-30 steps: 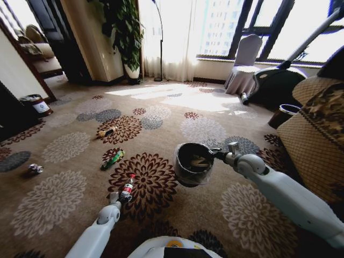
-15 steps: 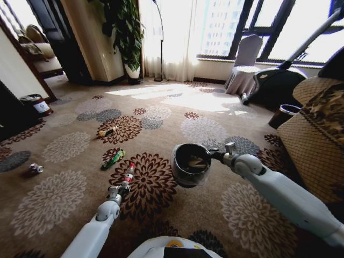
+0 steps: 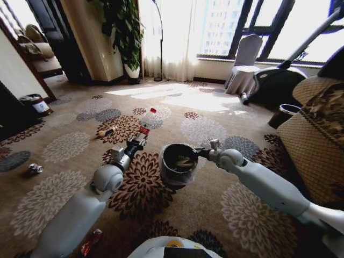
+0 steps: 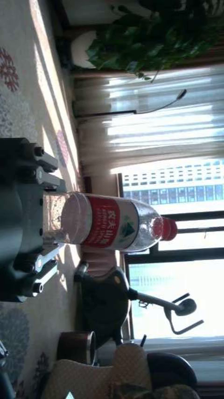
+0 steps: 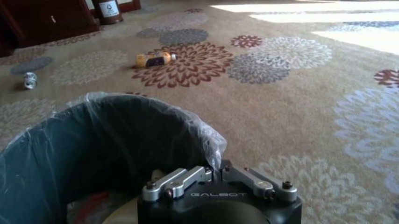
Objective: Pick up the trash from the ground and place it into the trash bin.
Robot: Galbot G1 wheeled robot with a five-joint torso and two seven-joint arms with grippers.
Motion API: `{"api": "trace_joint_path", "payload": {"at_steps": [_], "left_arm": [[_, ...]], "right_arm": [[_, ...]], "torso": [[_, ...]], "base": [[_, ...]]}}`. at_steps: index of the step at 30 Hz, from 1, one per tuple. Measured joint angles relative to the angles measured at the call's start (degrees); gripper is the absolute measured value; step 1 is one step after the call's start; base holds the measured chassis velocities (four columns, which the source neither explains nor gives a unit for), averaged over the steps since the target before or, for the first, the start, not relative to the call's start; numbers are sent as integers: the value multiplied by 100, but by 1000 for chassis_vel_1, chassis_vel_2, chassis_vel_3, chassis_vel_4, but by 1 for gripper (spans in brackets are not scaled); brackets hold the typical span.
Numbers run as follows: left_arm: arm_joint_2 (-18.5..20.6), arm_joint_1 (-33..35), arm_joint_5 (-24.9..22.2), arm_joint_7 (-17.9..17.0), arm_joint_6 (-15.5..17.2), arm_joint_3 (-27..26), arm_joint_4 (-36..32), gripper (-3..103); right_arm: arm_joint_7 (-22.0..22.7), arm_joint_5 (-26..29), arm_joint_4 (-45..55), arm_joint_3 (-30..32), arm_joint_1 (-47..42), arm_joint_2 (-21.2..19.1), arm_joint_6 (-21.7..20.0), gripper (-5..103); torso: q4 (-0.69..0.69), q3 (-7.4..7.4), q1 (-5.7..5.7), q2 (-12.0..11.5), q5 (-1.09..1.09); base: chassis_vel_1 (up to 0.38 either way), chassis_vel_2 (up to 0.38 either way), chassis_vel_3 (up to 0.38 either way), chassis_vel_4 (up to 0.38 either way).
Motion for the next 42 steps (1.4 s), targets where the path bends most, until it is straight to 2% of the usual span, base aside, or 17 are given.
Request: {"api": "trace_joint_path", "payload": {"at_steps": [5,6,9,14,16,18,21,22,24,26,27,30,31,33,42], "left_arm": [[-32,-253,-123,32,-48,721,88,36],[-110,-279,-20,61,-112,992,227,36],[-228,-262,160,77,-279,1269,512,36],[-342,-184,271,238,-435,1341,812,34],[-341,-175,377,504,-530,1318,906,36],[-328,-173,498,674,-554,1301,950,47],[-332,-167,556,710,-566,1300,980,53],[-336,-140,587,720,-574,1285,985,63],[-336,-124,589,719,-573,1274,978,63],[-325,-38,588,729,-541,1248,911,74],[-325,-38,588,729,-541,1248,911,74],[-272,204,607,808,-557,1039,739,90],[-272,204,607,808,-557,1039,739,90],[-218,399,623,814,-596,869,527,98],[-19,1039,778,772,-759,508,-171,100]], "right_arm": [[-2,222,-16,-352,390,262,-82,2],[-3,319,-13,-460,527,313,-118,2],[-2,441,0,-572,707,329,-179,2],[0,591,128,-598,807,273,-226,2],[-2,640,213,-592,798,230,-230,2],[0,673,294,-565,769,191,-230,2],[0,736,379,-549,758,167,-230,2],[-2,779,435,-544,766,146,-230,2],[-2,786,442,-543,775,141,-231,2],[0,794,446,-538,818,129,-232,2],[0,794,446,-538,818,129,-232,2],[-1,808,444,-520,863,100,-229,2],[-1,808,444,-520,863,100,-229,2],[-2,796,412,-503,868,66,-229,2],[-1,711,324,-275,792,-6,-193,2]], "torso": [[1,0,0,0,2],[2,0,0,0,0],[1,0,0,0,-2],[0,0,0,0,0],[1,0,0,0,0],[0,0,0,0,1],[0,0,0,0,1],[0,0,0,0,2],[0,0,0,0,1],[1,0,0,0,0],[1,0,0,0,0],[1,0,0,0,1],[1,0,0,0,1],[1,0,0,0,1],[1,0,0,0,1]], "base": [[0,0,0,0],[0,0,0,0],[0,0,0,0],[0,0,0,0],[0,0,0,0],[0,0,0,0],[0,0,0,0],[0,0,0,0],[0,0,0,0],[0,0,0,0],[0,0,0,0],[0,0,0,0],[0,0,0,0],[0,0,0,0],[0,0,0,0]]}}
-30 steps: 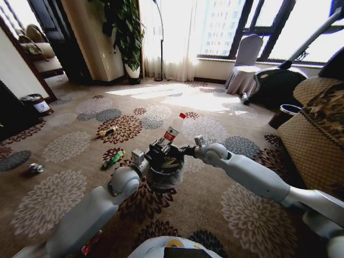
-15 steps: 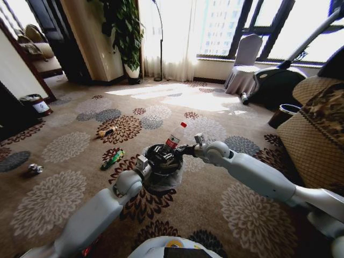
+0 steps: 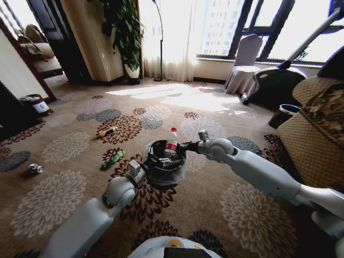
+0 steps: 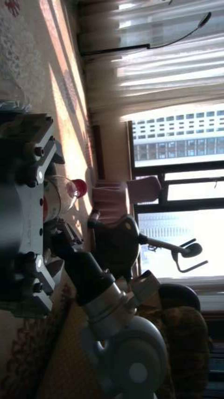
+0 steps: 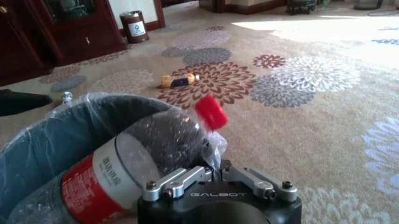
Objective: Pick up the trash from the ground and place it into the trash bin.
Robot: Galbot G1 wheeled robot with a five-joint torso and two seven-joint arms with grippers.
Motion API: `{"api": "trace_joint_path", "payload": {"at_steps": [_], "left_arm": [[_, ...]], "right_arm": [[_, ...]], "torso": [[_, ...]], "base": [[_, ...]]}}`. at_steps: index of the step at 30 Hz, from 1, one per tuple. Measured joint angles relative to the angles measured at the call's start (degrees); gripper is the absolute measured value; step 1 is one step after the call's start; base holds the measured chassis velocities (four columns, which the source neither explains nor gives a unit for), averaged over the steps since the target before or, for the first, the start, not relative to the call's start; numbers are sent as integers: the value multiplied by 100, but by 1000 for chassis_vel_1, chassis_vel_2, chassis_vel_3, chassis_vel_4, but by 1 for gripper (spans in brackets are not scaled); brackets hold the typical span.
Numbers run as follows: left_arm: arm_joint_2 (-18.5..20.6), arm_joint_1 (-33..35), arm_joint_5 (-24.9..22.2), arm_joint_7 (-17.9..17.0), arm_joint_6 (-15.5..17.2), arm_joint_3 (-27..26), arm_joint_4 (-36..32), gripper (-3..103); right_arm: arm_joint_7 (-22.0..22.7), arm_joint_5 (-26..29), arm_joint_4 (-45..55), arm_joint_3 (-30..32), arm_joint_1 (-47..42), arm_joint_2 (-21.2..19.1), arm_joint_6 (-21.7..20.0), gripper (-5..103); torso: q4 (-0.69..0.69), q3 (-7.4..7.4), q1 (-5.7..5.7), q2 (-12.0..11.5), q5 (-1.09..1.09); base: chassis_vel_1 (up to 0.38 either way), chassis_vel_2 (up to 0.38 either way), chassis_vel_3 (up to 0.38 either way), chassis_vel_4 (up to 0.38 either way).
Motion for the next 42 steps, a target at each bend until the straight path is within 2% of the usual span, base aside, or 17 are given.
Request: {"api": "trace_joint_path", "payload": {"at_steps": [4,7,8,9,10,11,12,16,19,20,21,24,25,27,30,36,42], "left_arm": [[-44,68,-110,-265,55,-85,-185,100],[-323,-59,-589,-1606,669,-221,-78,100],[-323,-59,-589,-1606,669,-221,-78,100],[-406,-67,-848,-2062,937,-310,-37,100],[-512,34,-1335,-2838,1325,-567,83,100],[-512,34,-1335,-2838,1325,-567,83,100],[-545,184,-1479,-3052,1447,-738,136,100],[-619,1020,-1608,-3344,1683,-1255,47,100],[-726,1472,-1535,-3253,1684,-1502,-65,100],[-824,1864,-1365,-2902,1523,-1737,-89,100],[-824,1864,-1365,-2902,1523,-1737,-89,100],[-975,2496,-791,-2155,917,-2126,54,100],[-1006,2604,-705,-2050,822,-2209,79,100],[-1026,2655,-675,-2009,790,-2252,85,100],[-1109,2804,-594,-1891,751,-2411,89,100],[-1148,3166,-492,-1711,771,-2507,-105,100],[-1305,3413,-289,-1616,679,-2719,-74,100]], "right_arm": [[-2,-116,-76,293,-33,1,15,2],[-5,-246,9,505,-52,-231,-48,2],[-5,-246,9,505,-52,-231,-48,2],[-8,-329,44,523,-82,-333,-59,2],[-4,-578,75,640,-238,-547,-55,2],[-4,-578,75,640,-238,-547,-55,2],[3,-638,74,745,-340,-619,-55,2],[-1,-619,33,1073,-614,-739,-66,2],[0,-603,32,1189,-741,-776,-78,2],[1,-602,135,1297,-926,-825,-80,2],[1,-602,135,1297,-926,-825,-80,2],[0,-691,594,1673,-1650,-931,-82,2],[-3,-745,781,1843,-1921,-964,-105,2],[-4,-780,896,1960,-2083,-986,-126,2],[-2,-958,1524,2696,-3014,-1219,-183,2],[1,-1341,1876,3612,-4331,-1459,-175,2],[0,-1516,1978,3884,-4790,-1450,-110,2]], "torso": [[0,0,0,0,2],[1,0,0,0,0],[1,0,0,0,0],[1,0,0,0,0],[-3,0,0,0,1],[-3,0,0,0,1],[-5,0,0,0,0],[-1,0,0,0,2],[1,-1,0,0,0],[3,0,0,0,-1],[3,0,0,0,-1],[1,0,0,0,1],[1,0,0,0,3],[1,-1,0,0,4],[1,-1,0,1,-3],[-3,-1,0,1,0],[-1,0,0,0,1]], "base": [[0,0,0,0],[0,0,0,0],[0,0,0,0],[0,0,0,0],[0,0,0,0],[0,0,0,0],[0,0,0,0],[0,0,0,0],[0,0,0,0],[0,0,0,0],[0,0,0,0],[0,0,0,0],[0,0,0,0],[0,0,0,0],[0,0,0,0],[0,0,0,0],[46,-67,-51,66]]}}
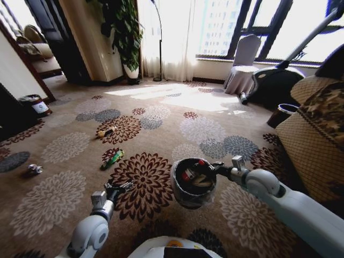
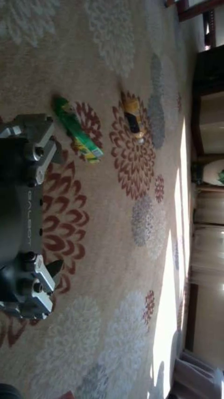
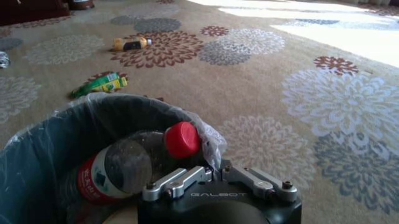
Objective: Pick up the trash from the ground and place it into the trash bin.
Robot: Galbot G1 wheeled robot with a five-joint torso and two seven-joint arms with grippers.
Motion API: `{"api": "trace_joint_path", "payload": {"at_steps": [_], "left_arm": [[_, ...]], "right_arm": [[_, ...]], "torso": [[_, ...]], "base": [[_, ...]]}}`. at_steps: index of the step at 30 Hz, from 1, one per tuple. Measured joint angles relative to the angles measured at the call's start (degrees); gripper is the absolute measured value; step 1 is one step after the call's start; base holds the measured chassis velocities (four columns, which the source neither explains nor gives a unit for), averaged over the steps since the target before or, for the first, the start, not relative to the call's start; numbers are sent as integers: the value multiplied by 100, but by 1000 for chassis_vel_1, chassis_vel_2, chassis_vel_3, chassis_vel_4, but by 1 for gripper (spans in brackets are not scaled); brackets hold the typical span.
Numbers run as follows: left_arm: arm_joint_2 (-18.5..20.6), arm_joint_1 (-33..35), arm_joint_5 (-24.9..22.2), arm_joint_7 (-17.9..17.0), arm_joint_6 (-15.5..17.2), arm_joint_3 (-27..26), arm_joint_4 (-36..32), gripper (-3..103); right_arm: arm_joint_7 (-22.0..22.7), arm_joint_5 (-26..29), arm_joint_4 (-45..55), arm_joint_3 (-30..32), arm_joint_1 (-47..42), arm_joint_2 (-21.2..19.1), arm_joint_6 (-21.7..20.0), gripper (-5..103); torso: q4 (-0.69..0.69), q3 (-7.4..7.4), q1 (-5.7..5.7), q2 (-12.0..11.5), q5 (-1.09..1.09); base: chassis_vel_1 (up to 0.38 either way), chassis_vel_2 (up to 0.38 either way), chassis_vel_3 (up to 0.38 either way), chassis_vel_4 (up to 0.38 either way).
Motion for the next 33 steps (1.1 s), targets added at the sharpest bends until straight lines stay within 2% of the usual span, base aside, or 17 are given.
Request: {"api": "trace_joint_path", "payload": {"at_steps": [12,13,14,15,18,20,22,23,24,27,28,33], "left_arm": [[-400,205,356,94,-151,43,-87,100],[-458,213,357,58,-150,78,-87,100],[-606,214,356,-167,-79,176,-68,100],[-606,214,356,-167,-79,176,-68,100],[-975,228,325,-633,102,264,95,100],[-1065,247,312,-601,117,175,212,100],[-1097,302,253,-253,68,-72,449,100],[-1097,302,253,-253,68,-72,449,100],[-1021,384,213,143,-117,-309,668,100],[-717,647,139,1001,-683,-793,1067,100],[-717,647,139,1001,-683,-793,1067,100],[-541,758,197,1622,-1117,-919,1617,100]], "right_arm": [[-1,-64,-68,-160,175,143,41,2],[-1,-85,-76,-168,180,155,59,2],[-2,-108,-102,-190,206,171,115,2],[-2,-108,-102,-190,206,171,115,2],[-2,-158,-224,-219,300,184,263,2],[-2,-161,-267,-206,315,181,280,2],[-2,-161,-328,-172,320,162,310,2],[-2,-161,-328,-172,320,162,310,2],[0,-165,-374,-140,311,134,355,2],[1,-179,-470,-70,261,101,426,2],[1,-179,-470,-70,261,101,426,2],[-2,-289,-586,-169,285,195,490,2]], "torso": [[1,-1,0,0,0],[1,-1,0,0,0],[0,-1,0,1,2],[0,-1,0,1,2],[0,-2,-1,1,-2],[1,-2,-1,1,-3],[2,0,0,0,-1],[2,0,0,0,-1],[1,2,0,0,-1],[1,1,0,0,0],[1,1,0,0,0],[1,0,0,0,-3]], "base": [[173,-165,-171,166],[164,-156,-155,174],[150,-119,-119,154],[150,-119,-119,154],[81,-102,-85,91],[28,-33,-21,34],[0,0,0,0],[0,0,0,0],[0,0,0,0],[0,0,0,0],[0,0,0,0],[0,0,0,0]]}}
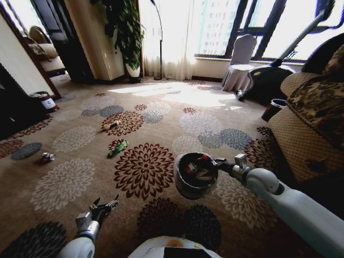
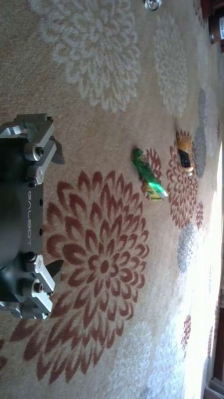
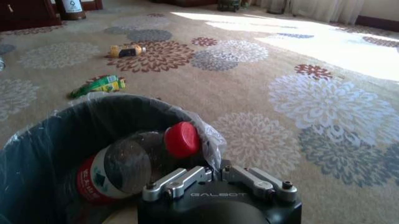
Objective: Pick up the trash from the ground and place it into the trash bin.
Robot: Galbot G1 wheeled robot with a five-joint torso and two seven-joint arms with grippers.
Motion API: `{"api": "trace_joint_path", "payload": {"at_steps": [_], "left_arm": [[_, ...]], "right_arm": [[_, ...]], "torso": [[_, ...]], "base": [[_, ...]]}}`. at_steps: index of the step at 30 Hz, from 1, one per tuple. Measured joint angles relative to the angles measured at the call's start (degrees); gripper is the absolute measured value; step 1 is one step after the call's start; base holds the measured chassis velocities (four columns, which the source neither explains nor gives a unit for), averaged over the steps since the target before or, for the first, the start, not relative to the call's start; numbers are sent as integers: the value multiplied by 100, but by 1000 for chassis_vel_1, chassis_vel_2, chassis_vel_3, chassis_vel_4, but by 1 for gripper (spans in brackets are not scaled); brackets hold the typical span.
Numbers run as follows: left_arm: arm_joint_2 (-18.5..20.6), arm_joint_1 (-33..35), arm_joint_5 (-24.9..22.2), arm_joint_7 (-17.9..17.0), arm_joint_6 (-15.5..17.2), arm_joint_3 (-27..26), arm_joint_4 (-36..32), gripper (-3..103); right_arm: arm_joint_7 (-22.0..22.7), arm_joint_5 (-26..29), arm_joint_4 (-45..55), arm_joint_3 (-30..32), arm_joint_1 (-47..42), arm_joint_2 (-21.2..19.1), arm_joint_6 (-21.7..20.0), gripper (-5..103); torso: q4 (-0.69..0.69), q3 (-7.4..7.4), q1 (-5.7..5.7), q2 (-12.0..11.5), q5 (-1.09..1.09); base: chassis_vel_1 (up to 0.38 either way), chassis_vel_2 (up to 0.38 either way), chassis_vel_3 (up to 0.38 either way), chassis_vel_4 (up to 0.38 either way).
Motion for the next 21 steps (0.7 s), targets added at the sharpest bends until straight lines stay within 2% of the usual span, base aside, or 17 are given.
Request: {"api": "trace_joint_path", "payload": {"at_steps": [3,5,10,21], "left_arm": [[179,-34,65,325,-230,-49,403,100],[221,-32,63,359,-264,-67,456,100],[200,-33,61,364,-304,-108,447,100],[74,-72,126,247,-244,-42,346,100]], "right_arm": [[3,-72,-75,-90,61,102,20,2],[2,-95,-97,-105,69,136,25,2],[4,-389,-202,-126,53,204,77,2],[2,-491,-229,-190,55,223,86,2]], "torso": [[0,1,0,0,0],[0,1,0,0,0],[0,0,0,0,-1],[0,0,0,0,3]], "base": [[0,0,0,0],[0,0,0,0],[0,0,0,0],[13,12,-16,-14]]}}
